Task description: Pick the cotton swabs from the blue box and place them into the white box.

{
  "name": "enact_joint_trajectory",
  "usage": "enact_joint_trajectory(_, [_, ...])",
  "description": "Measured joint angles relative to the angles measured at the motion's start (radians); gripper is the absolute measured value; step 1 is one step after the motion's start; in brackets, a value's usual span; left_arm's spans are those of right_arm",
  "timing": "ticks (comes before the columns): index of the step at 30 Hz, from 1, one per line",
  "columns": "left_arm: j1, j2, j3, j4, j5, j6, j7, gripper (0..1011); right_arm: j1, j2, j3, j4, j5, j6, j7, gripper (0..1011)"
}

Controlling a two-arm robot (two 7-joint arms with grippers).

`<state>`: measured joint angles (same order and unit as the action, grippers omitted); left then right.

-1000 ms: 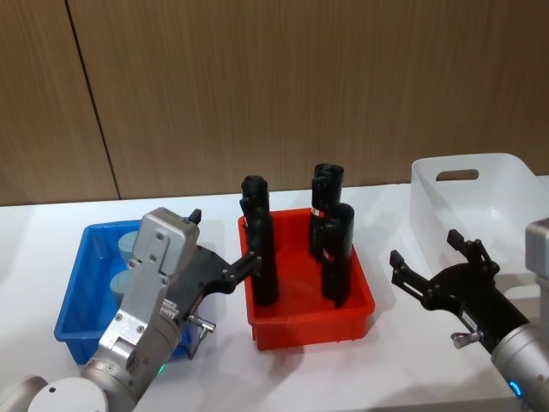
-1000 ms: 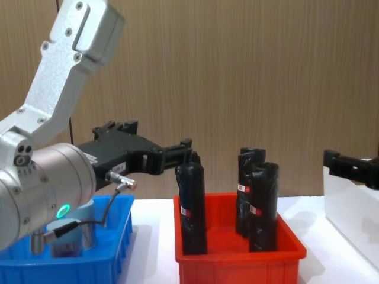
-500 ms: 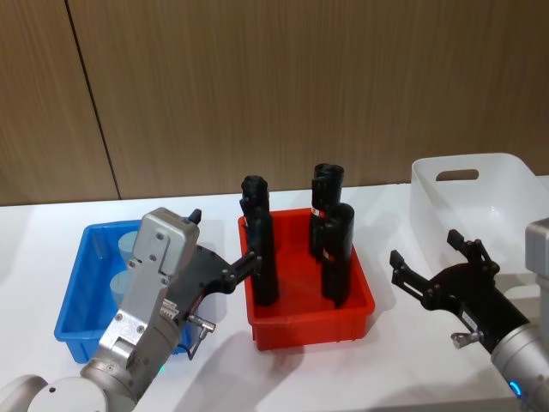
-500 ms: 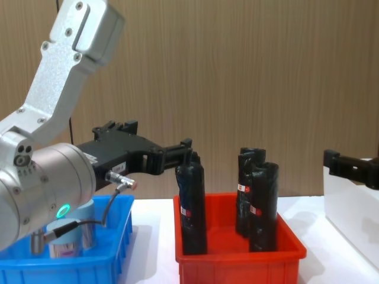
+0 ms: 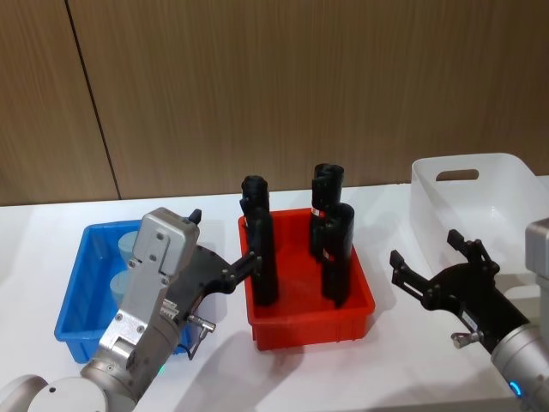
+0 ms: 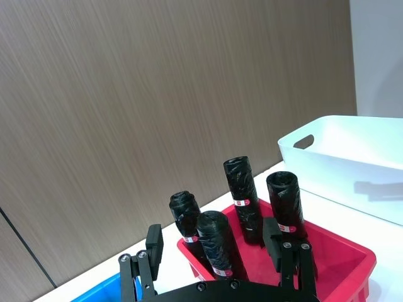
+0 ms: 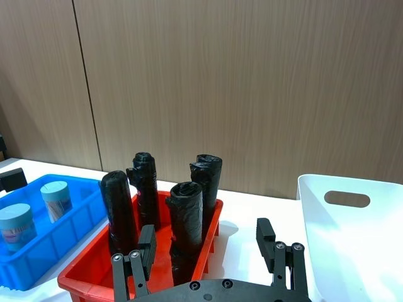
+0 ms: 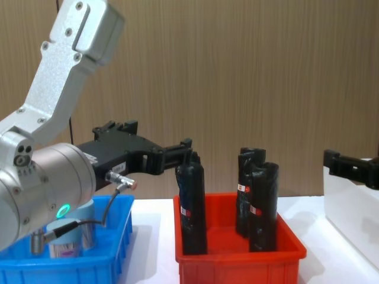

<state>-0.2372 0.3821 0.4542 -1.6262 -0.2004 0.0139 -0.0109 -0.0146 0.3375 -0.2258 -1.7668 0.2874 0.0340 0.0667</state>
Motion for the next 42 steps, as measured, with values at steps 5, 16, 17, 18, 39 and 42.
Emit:
enact_joint_trajectory(5, [0.0,0.0,0.0,0.0,0.0,0.0,0.0,1003,0.0,0.0,0.0,0.0,0.0,0.0,0.0,1001])
enact_joint_trajectory(16, [-0.013,-0.014,-0.005,0.022,-0.018,0.007,-0.001,1003,0.0,0.0,0.0,0.0,0.0,0.0,0.0,1002])
enact_joint_trajectory(17, [-0.015,-0.018,-0.007,0.028,-0.025,0.011,0.004,1003,0.0,0.0,0.0,0.0,0.0,0.0,0.0,1002])
enact_joint_trajectory(18, [-0.016,-0.019,-0.008,0.029,-0.029,0.013,0.006,1003,0.0,0.0,0.0,0.0,0.0,0.0,0.0,1002])
enact_joint_trajectory(39, [-0.017,-0.03,-0.053,0.079,-0.149,0.089,0.146,1003,0.0,0.0,0.0,0.0,0.0,0.0,0.0,1001])
enact_joint_trajectory(42, [-0.017,-0.03,-0.061,0.086,-0.165,0.102,0.165,1003,0.0,0.0,0.0,0.0,0.0,0.0,0.0,1001])
